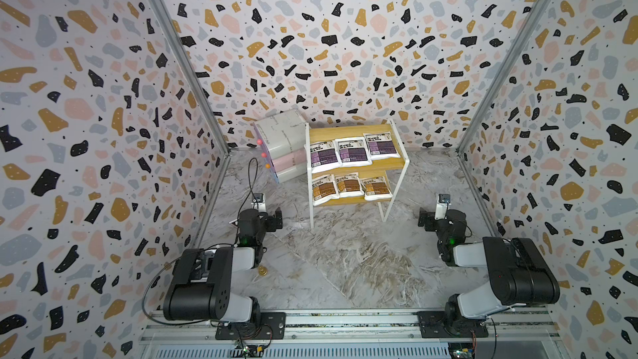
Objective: Place the bagged coffee beans on the shelf by color
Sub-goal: Reset both arms
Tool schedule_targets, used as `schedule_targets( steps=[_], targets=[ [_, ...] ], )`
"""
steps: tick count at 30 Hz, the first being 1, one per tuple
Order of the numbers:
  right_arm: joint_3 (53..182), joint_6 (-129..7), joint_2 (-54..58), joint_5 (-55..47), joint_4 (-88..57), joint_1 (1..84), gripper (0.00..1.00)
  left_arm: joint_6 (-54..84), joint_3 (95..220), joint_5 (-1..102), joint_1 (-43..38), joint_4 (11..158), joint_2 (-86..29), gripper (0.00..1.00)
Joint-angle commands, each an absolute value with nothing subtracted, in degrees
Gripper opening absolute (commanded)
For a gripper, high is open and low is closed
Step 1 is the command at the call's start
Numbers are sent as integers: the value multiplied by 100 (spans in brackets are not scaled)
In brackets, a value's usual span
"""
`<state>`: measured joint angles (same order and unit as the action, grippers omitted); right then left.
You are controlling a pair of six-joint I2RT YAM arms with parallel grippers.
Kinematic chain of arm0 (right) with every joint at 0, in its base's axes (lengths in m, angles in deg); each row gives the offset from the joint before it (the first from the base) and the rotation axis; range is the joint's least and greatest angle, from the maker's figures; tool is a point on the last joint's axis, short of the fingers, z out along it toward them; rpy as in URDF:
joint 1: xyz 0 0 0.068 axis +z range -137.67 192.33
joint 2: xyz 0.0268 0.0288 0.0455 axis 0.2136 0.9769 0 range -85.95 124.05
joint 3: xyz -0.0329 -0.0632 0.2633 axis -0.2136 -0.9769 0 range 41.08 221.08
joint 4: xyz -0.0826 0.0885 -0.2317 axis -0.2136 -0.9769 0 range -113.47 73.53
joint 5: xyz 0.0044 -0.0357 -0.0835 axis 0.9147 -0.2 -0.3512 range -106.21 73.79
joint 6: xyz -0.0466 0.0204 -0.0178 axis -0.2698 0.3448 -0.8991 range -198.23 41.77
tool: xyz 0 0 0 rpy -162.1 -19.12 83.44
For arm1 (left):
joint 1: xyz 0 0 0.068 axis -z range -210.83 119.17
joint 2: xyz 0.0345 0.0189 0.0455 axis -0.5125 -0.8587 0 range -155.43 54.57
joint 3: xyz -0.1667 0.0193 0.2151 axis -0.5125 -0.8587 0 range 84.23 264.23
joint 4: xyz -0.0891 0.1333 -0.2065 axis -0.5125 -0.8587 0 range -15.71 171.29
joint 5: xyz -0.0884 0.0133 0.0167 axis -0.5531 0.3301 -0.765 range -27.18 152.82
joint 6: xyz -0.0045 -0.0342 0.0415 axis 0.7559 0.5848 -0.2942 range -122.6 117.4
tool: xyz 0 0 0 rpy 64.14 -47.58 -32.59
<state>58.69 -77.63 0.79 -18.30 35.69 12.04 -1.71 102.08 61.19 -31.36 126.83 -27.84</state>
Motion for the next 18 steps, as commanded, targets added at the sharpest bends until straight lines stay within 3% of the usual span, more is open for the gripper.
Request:
schedule_targets(
  steps=[1,18],
  targets=[
    [6146,-8003,62,-1392,3325,1233,99,-123,10304,6106,-3137,12963,-2736,100],
    [6142,-8026,58,-1418,3327,1260,99,-126,10304,6104,-3139,12963,-2739,100]
  ],
)
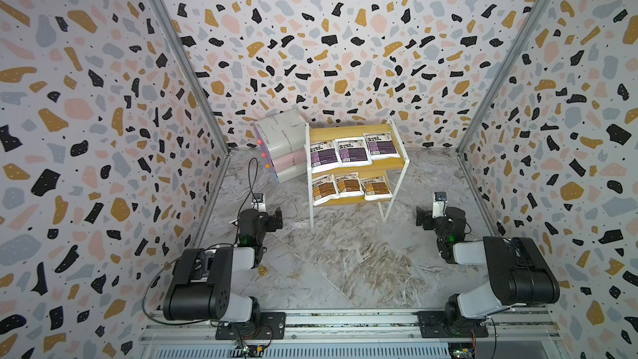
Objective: Place the bagged coffee beans on the shelf by color
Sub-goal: Reset both arms
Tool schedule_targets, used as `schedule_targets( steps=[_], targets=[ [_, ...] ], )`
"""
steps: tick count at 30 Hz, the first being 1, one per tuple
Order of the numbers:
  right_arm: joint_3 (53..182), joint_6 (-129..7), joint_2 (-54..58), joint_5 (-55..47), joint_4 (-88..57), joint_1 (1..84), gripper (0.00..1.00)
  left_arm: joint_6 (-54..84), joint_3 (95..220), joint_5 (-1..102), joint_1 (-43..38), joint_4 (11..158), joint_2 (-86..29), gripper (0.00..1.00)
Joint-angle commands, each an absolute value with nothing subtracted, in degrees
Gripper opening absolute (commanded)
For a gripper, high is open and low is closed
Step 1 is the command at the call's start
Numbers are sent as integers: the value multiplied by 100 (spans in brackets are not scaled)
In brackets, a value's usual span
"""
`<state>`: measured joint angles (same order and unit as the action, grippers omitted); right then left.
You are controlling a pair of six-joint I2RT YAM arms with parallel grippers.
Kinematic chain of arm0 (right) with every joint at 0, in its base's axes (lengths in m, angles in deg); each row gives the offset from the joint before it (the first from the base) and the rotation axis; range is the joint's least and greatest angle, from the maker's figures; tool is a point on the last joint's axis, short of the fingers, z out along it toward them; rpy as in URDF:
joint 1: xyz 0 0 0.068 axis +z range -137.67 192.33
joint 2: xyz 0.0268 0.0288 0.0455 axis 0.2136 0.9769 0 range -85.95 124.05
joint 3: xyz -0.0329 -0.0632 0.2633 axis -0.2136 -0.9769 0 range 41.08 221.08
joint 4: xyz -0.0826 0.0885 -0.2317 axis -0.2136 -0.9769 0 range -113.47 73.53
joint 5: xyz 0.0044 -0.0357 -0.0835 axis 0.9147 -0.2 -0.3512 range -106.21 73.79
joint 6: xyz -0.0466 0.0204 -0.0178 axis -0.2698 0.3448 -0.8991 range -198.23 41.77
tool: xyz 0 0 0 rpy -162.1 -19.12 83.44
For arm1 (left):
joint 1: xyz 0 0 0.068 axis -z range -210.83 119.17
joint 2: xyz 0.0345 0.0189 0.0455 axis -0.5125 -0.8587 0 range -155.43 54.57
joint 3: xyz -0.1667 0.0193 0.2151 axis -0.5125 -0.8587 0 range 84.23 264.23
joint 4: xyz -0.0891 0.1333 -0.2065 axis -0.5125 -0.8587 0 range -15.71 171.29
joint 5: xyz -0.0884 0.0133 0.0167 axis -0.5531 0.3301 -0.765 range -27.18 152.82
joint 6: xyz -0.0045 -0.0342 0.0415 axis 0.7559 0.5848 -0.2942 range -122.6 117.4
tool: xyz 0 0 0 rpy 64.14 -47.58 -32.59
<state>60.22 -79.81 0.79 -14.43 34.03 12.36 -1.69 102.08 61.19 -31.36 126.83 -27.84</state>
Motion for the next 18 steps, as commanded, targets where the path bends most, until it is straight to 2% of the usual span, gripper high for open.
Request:
schedule_targets(
  steps=[1,7,12,18],
  targets=[
    [6145,-8033,62,-1419,3327,1260,99,-127,10304,6106,-3136,12963,-2730,100],
    [6064,-8032,-11,-1422,3457,1260,99,-126,10304,6106,-3140,12963,-2729,100],
    [5645,-7891,-943,-1699,3320,1260,99,-128,10304,6099,-3136,12963,-2735,100],
    [5578,-7866,146,-1893,4552,1260,99,-123,10309,6106,-3138,12963,-2736,100]
  ],
)
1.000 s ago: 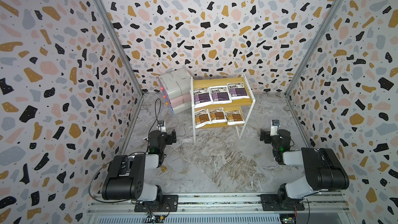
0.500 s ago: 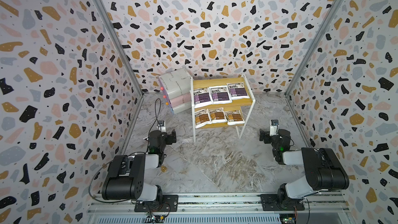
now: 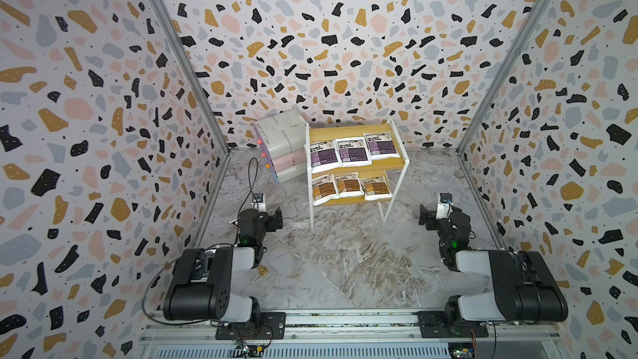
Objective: Place the bagged coffee beans on the shelf by color
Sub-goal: Reset both arms
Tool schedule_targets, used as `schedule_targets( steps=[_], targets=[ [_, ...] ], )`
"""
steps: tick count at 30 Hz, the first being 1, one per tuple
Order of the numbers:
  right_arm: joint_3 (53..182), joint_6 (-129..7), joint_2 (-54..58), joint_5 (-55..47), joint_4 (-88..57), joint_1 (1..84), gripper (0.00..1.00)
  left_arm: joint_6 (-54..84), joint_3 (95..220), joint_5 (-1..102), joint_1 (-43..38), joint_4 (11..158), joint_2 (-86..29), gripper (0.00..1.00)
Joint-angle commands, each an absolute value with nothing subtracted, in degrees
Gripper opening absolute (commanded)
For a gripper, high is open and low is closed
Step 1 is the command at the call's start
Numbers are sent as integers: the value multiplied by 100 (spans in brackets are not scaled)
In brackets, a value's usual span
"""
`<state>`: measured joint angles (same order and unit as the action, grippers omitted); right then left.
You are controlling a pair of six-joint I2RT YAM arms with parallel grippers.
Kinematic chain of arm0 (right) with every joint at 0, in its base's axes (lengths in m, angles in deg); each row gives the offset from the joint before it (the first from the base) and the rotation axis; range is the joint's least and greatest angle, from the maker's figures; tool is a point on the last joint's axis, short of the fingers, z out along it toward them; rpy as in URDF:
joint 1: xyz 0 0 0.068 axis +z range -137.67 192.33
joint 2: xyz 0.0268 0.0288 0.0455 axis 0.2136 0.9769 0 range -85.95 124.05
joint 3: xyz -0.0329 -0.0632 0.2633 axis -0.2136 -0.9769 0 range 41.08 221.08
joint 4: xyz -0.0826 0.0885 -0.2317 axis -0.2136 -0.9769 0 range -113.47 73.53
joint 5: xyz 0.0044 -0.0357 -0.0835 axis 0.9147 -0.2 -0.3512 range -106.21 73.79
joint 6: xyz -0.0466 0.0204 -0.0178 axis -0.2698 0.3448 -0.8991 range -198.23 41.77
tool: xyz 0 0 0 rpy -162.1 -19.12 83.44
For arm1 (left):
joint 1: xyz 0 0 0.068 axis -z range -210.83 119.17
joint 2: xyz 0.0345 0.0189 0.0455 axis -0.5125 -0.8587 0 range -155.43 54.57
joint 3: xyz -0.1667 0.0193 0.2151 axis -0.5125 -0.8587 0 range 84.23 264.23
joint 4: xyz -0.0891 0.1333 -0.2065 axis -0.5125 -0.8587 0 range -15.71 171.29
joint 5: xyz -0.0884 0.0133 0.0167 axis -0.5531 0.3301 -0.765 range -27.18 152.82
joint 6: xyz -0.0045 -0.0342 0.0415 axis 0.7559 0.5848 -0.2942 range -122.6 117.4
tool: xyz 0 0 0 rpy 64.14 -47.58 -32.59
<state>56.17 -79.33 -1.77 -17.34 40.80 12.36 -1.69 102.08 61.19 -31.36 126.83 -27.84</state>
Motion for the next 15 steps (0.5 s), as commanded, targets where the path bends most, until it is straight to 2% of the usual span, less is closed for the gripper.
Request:
schedule_targets(
  steps=[1,6,15],
  targets=[
    [5692,-7833,-64,-1900,3977,1259,99,-127,10304,6109,-3143,12963,-2735,100],
    [6016,-7767,-10,-2042,3455,1260,99,-128,10304,6102,-3137,12963,-2737,100],
    [6084,-7948,76,-1603,3457,1267,99,-128,10304,6102,-3137,12963,-2726,100]
  ],
)
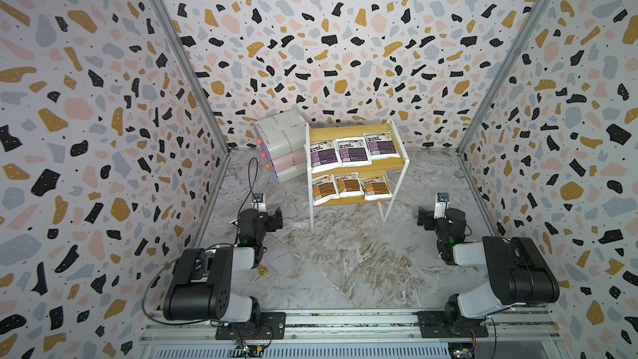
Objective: Place the bagged coffee beans on the shelf by color
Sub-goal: Reset both arms
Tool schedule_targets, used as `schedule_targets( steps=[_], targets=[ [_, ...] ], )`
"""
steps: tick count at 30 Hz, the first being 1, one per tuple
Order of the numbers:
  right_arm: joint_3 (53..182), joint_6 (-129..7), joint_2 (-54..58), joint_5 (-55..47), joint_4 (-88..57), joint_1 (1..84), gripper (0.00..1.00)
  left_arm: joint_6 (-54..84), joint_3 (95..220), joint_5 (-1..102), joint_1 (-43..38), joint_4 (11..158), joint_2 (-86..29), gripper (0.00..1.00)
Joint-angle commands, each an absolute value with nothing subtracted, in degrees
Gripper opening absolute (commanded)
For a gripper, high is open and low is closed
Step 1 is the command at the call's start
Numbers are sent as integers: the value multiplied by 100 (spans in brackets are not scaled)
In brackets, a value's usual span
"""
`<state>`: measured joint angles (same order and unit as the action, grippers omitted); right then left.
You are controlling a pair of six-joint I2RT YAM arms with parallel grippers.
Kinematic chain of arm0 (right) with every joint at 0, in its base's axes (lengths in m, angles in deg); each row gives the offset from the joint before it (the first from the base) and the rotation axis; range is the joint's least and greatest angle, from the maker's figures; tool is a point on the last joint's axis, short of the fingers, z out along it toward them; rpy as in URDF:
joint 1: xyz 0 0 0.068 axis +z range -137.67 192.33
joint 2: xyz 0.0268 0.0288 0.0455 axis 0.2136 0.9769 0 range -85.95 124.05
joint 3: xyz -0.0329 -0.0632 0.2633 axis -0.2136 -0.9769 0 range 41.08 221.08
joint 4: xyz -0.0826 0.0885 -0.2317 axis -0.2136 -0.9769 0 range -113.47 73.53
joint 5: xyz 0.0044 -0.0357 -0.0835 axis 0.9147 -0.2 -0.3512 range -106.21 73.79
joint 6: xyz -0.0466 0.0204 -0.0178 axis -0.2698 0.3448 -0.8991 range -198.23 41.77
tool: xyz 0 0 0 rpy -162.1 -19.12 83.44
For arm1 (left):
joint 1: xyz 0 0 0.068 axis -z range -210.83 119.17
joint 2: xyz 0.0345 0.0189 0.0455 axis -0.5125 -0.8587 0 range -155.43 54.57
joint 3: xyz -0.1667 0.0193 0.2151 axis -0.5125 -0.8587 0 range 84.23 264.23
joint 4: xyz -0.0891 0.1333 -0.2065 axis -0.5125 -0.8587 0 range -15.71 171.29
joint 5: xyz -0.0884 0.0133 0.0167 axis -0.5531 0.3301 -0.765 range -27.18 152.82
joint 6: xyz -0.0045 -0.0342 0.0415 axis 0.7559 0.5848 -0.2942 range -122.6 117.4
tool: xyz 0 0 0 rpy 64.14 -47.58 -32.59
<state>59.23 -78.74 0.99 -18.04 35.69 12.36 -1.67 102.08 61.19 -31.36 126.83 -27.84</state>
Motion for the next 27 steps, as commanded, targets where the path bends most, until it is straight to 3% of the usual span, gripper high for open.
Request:
schedule_targets(
  steps=[1,22,27],
  targets=[
    [6161,-8020,46,-1467,3256,1266,99,-128,10304,6105,-3138,12963,-2740,100],
    [6116,-8072,56,-1453,3408,1321,99,-121,10304,6098,-3137,12963,-2739,100],
    [5909,-7994,-617,-1644,3146,1321,99,-128,10304,6102,-3136,12963,-2735,100]
  ],
)
